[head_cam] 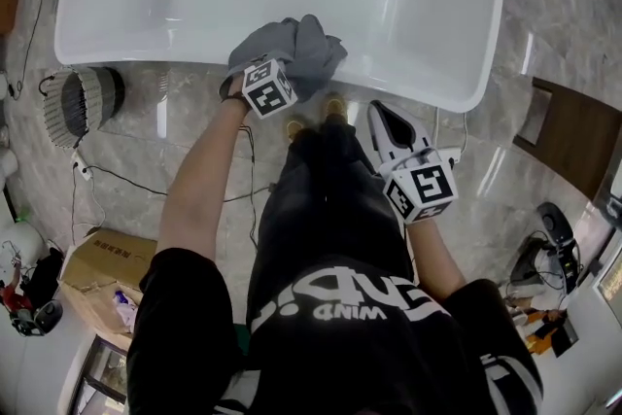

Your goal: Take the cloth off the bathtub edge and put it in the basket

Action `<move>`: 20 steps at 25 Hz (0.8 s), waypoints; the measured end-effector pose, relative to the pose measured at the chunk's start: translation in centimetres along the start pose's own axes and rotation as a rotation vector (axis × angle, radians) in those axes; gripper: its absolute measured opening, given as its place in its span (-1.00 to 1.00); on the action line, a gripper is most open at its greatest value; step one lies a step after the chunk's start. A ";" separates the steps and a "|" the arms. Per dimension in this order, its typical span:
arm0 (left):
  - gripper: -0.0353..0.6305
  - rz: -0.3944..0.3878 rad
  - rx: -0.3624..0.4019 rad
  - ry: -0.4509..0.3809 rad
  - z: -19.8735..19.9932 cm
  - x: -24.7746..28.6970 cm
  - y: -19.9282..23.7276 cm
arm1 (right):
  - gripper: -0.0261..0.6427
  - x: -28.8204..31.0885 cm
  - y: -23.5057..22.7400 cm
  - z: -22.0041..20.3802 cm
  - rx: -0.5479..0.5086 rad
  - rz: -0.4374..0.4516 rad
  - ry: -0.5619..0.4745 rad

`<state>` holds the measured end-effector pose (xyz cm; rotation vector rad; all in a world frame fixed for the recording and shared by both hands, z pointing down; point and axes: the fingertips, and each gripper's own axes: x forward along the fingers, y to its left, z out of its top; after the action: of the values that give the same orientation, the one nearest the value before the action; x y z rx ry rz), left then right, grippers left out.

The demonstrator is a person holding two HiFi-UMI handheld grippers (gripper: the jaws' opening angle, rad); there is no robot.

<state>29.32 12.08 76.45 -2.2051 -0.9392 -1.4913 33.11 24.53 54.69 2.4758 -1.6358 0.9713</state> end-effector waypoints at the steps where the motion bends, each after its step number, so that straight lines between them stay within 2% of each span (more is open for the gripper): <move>1: -0.63 0.018 -0.037 -0.023 0.5 -0.8 -0.1 | -0.88 -0.3 -0.1 0.4 -0.007 0.002 -0.002; 7: -0.63 0.163 -0.323 -0.181 3.5 -9.4 -0.4 | -0.88 -2.1 -0.8 3.3 -0.066 0.011 -0.025; 9: -0.63 0.197 -0.397 -0.228 5.0 -13.2 -0.7 | -0.88 -3.1 -0.9 4.5 -0.090 0.013 -0.040; 12: -0.63 0.273 -0.477 -0.321 7.6 -19.3 -0.8 | -0.88 -4.6 -1.0 6.4 -0.119 0.011 -0.066; 16: -0.63 0.391 -0.595 -0.484 10.8 -27.9 -0.8 | -0.88 -5.9 -0.4 9.6 -0.157 0.032 -0.111; 20: -0.63 0.524 -0.605 -0.622 13.6 -36.8 -1.2 | -0.88 -6.0 1.4 13.5 -0.199 0.086 -0.184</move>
<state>29.18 8.42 37.38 -3.1129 0.0324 -0.9150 36.94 24.19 40.35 2.4399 -1.8050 0.5674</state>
